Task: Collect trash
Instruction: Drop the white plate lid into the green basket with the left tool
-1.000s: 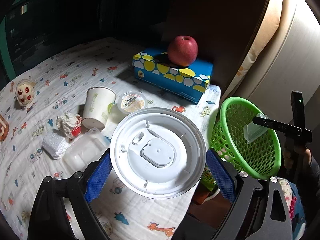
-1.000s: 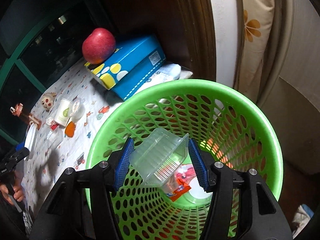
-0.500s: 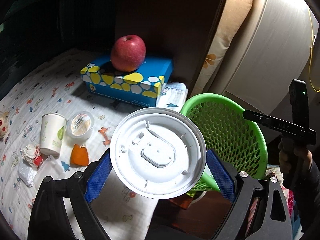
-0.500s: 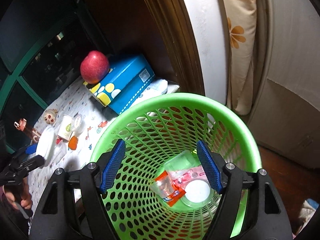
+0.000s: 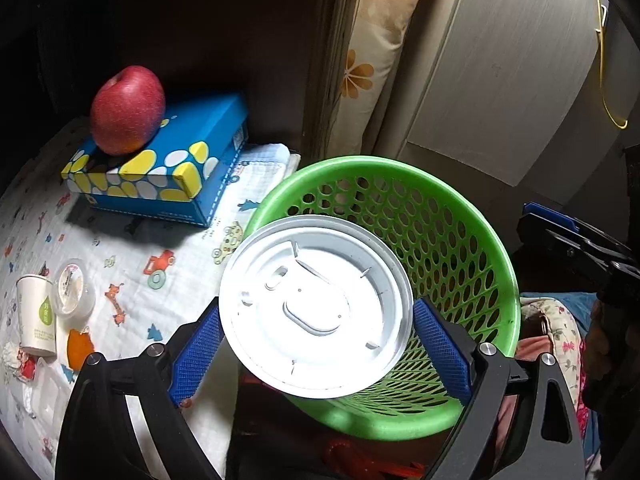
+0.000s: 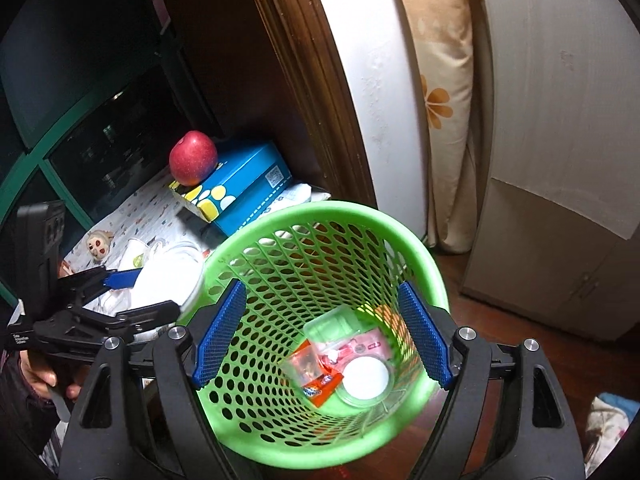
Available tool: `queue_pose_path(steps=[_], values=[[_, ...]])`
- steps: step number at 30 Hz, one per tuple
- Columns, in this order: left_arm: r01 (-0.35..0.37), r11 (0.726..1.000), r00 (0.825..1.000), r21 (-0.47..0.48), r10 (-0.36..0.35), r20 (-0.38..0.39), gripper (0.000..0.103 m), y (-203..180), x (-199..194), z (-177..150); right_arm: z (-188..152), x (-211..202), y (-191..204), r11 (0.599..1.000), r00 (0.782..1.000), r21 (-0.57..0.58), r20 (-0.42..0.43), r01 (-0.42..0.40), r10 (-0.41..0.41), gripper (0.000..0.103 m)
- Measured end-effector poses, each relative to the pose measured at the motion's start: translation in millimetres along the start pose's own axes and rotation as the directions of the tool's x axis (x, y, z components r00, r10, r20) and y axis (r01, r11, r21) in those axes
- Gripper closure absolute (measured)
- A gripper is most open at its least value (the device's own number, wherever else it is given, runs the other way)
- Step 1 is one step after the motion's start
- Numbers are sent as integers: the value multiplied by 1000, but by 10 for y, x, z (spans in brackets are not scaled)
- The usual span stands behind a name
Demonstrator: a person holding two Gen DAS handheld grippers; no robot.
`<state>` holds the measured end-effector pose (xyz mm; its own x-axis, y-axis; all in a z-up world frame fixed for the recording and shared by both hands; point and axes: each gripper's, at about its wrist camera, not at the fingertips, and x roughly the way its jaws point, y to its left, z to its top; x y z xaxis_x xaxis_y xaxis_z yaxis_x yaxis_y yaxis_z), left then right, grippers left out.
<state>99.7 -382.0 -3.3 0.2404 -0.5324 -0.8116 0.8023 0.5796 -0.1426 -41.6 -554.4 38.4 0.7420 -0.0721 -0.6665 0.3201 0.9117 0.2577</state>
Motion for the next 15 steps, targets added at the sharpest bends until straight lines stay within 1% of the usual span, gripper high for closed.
queue_pose_path(steps=[3,7,11,15], values=[[-1,1000,999,28,2,-34,13,-131,172,58,-55,-41,-54,1000,1000,19,7,1,-1,25],[0,999,997,40,3,-75,13,-252,413,127,-108,-98,-141,999,1000,49,17,2,-3,25],[9,999,994,32,-5,-106,12,-308,615,177,-161,-155,-224,997,1000,74,22,-1,0,25],[9,1000,994,6,-8,-110,12,-287,694,206,-200,-183,-271,996,1000,89,24,-6,3,25]])
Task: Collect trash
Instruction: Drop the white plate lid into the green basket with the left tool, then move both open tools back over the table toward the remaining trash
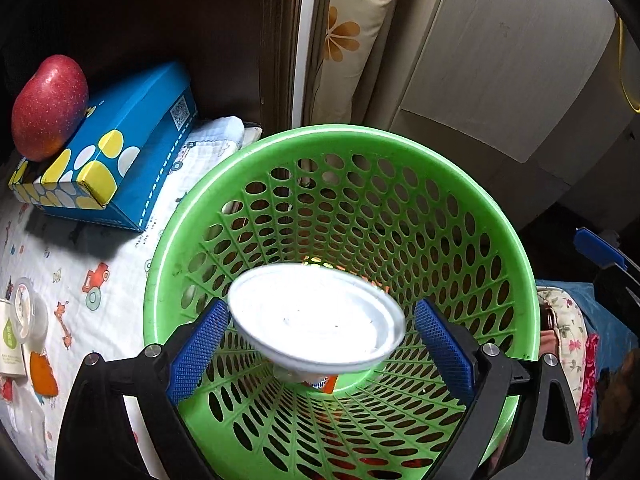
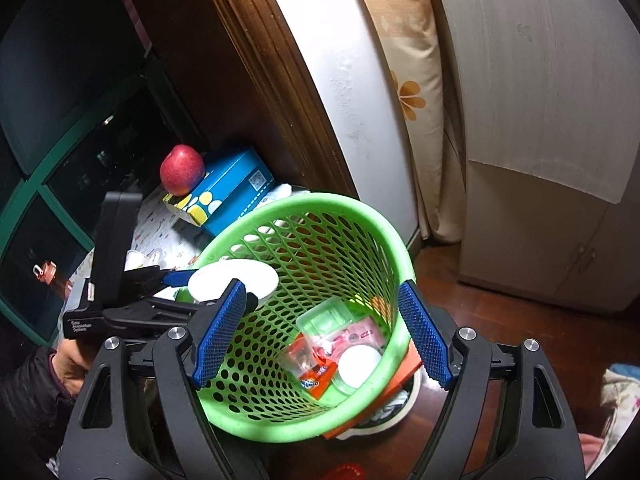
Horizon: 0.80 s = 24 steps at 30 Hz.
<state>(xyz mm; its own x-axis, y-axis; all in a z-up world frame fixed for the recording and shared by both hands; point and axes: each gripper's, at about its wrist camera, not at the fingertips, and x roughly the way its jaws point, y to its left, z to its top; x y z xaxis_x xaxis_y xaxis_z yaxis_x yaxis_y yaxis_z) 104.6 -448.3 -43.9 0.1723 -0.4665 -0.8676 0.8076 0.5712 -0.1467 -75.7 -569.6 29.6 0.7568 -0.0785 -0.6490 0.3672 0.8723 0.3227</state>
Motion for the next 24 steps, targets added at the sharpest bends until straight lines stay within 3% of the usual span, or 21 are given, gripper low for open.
queue_pose_path(steps=[11,24], values=[[-5,995,997,-95,12,75,12,356,-437,-170,-26,11,186,998,999,-29,-8,-51,51,25],[-118,962,978,-245,155,138,12,1144,-1064,-702,-11,211,913,979,989,-142,-55,-146,140,25]])
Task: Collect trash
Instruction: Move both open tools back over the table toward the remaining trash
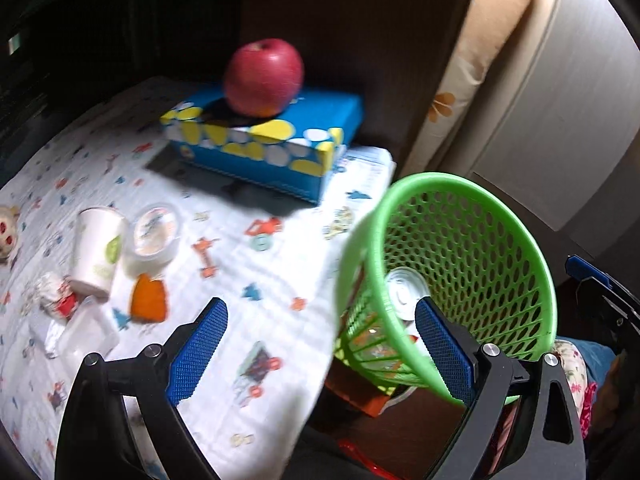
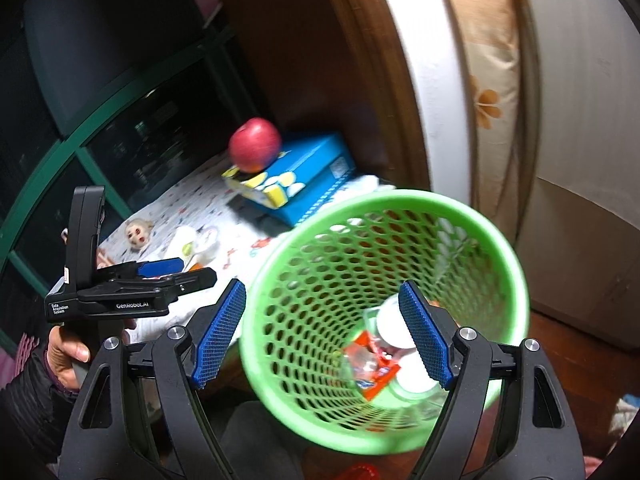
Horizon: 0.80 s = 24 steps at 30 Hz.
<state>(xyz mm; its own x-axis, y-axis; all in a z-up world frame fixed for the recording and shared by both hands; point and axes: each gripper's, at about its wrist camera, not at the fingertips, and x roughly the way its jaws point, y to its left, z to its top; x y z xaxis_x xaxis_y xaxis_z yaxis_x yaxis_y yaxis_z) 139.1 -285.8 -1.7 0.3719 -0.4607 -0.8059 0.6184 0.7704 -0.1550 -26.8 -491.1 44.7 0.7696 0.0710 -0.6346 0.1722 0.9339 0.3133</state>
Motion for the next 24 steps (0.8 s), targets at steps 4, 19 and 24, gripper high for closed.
queue_pose_path(steps=[4,19,24], values=[[-38,998,999,-54,38,11,12,331,-118,-92,24,124,231,999,1000,-36,-18,-26,25,25],[-180,975,984,-127,180,-11,12,1532,-381,-474,69,712,1099,977,986,-166,-124,-134,114,25],[-177,977,984,-120,174,-40,14,1809,-313,-561,48,901,1337,969,980,-192,-155,-157,128,25]])
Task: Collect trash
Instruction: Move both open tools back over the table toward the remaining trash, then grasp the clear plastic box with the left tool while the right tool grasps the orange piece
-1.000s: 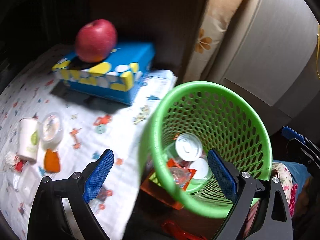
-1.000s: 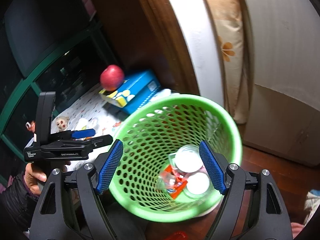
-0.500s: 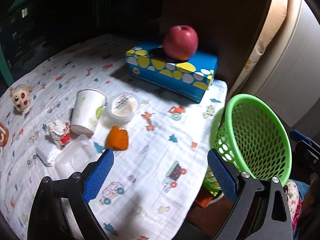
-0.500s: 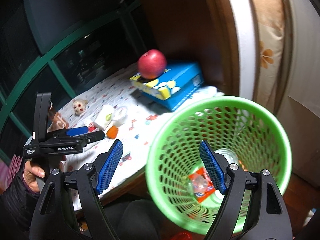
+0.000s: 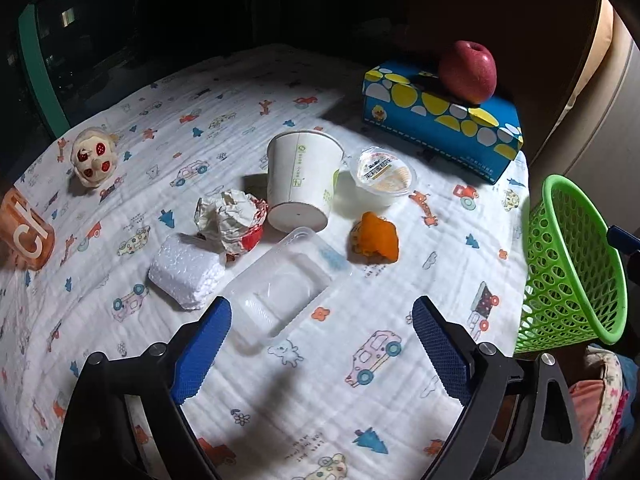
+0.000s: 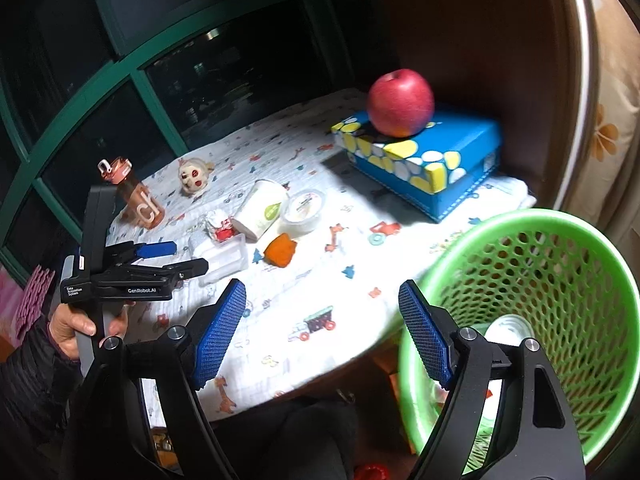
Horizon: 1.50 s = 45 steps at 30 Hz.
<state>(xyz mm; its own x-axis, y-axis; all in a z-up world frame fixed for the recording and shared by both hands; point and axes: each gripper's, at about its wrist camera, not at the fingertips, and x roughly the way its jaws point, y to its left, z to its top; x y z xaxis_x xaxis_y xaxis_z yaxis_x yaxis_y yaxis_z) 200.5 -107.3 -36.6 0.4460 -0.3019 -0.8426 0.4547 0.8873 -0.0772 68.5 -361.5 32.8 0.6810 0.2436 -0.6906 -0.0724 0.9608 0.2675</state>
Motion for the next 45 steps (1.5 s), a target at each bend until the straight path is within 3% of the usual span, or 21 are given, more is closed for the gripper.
queue_pose_path(steps=[14,19,28,32,35,45], values=[[61,978,997,201,-50,-61,15,102,431,101,41,408,282,1000,998,-24,-65,-7,6,25],[62,971,995,230,-43,-87,15,159,569,125,45,540,328,1000,996,-30,-84,-7,4,25],[94,970,991,223,-69,-118,16,204,749,138,62,766,381,999,993,-39,-115,-2,-2,25],[91,973,990,210,-66,-124,34,224,785,110,67,872,381,999,992,-47,-128,8,-14,25],[85,978,991,188,-64,-115,40,257,759,87,75,970,382,999,990,-49,-139,11,-18,26],[90,992,994,86,-84,-76,44,345,504,-21,151,1395,496,998,983,-64,-181,0,-11,39]])
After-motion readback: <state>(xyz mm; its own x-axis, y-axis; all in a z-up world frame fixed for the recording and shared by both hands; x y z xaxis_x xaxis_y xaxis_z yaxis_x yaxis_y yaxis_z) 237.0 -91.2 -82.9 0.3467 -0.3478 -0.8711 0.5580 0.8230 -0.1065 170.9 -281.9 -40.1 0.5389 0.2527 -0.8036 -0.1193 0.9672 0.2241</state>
